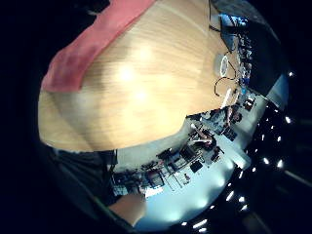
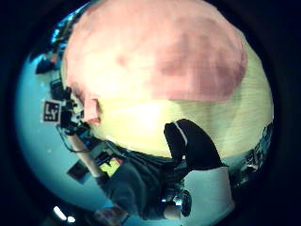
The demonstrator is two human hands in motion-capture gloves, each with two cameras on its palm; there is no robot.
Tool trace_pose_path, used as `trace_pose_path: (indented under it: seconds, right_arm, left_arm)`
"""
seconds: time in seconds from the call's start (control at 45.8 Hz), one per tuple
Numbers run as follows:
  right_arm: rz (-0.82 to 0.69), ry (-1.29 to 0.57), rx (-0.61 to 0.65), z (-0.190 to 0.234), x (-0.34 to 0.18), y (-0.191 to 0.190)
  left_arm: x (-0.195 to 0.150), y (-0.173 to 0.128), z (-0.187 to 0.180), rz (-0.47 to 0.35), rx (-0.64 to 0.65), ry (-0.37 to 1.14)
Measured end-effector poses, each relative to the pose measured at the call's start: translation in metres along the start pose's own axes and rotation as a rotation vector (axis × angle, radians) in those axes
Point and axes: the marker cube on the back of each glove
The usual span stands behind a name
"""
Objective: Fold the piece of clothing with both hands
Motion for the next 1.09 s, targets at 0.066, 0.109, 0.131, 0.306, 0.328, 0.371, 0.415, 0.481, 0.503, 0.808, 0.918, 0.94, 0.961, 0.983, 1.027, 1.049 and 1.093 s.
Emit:
trace_pose_path:
  seconds: [0.066,0.109,0.131,0.306,0.328,0.371,0.415,0.481,0.503,0.808,0.918,0.94,0.961,0.983,1.027,1.049,1.093]
  right_arm:
    - [0.01,0.001,-0.012,0.005,0.0,-0.003]
    - [0.015,0.003,-0.016,0.008,-0.001,-0.002]
    - [0.016,0.003,-0.019,0.008,-0.003,0.003]
    - [-0.007,0.002,-0.044,0.005,-0.029,0.076]
    - [-0.01,0.001,-0.035,0.007,-0.03,0.074]
    - [-0.022,-0.001,-0.025,0.011,-0.031,0.072]
    - [-0.03,-0.004,-0.023,0.015,-0.032,0.071]
    - [-0.021,-0.01,-0.026,0.018,-0.032,0.074]
    - [-0.018,-0.014,-0.021,0.019,-0.032,0.074]
    - [0.017,-0.062,0.294,0.021,-0.019,0.044]
    - [0.028,-0.028,0.4,0.04,0.0,-0.024]
    - [0.029,-0.025,0.414,0.04,0.0,-0.026]
    - [0.028,-0.021,0.429,0.039,-0.001,-0.028]
    - [0.028,-0.015,0.445,0.039,-0.001,-0.029]
    - [0.029,0.007,0.466,0.037,-0.001,-0.029]
    - [0.028,0.02,0.468,0.035,-0.002,-0.027]
    - [0.015,0.037,0.452,0.028,-0.007,-0.008]
  left_arm:
    - [0.0,-0.008,0.0,-0.009,0.022,0.006]
    - [0.001,-0.012,0.001,0.005,0.027,0.021]
    - [0.001,-0.013,0.001,0.014,0.024,0.033]
    - [0.002,-0.023,0.005,0.084,0.005,0.123]
    - [0.002,-0.022,0.006,0.083,-0.002,0.125]
    - [0.001,-0.02,0.006,0.065,-0.02,0.122]
    - [0.0,-0.017,0.006,0.05,-0.02,0.113]
    - [0.0,-0.019,0.003,0.06,0.047,0.098]
    - [0.0,-0.02,0.002,0.065,0.072,0.094]
    - [0.006,-0.033,-0.017,0.167,0.465,0.027]
    - [0.007,-0.036,-0.023,0.124,0.529,-0.037]
    - [0.008,-0.036,-0.024,0.128,0.546,-0.044]
    - [0.01,-0.037,-0.024,0.14,0.561,-0.05]
    - [0.012,-0.037,-0.025,0.156,0.577,-0.055]
    - [0.016,-0.039,-0.027,0.193,0.611,-0.067]
    - [0.017,-0.04,-0.028,0.208,0.628,-0.075]
    - [0.018,-0.04,-0.029,0.22,0.644,-0.095]
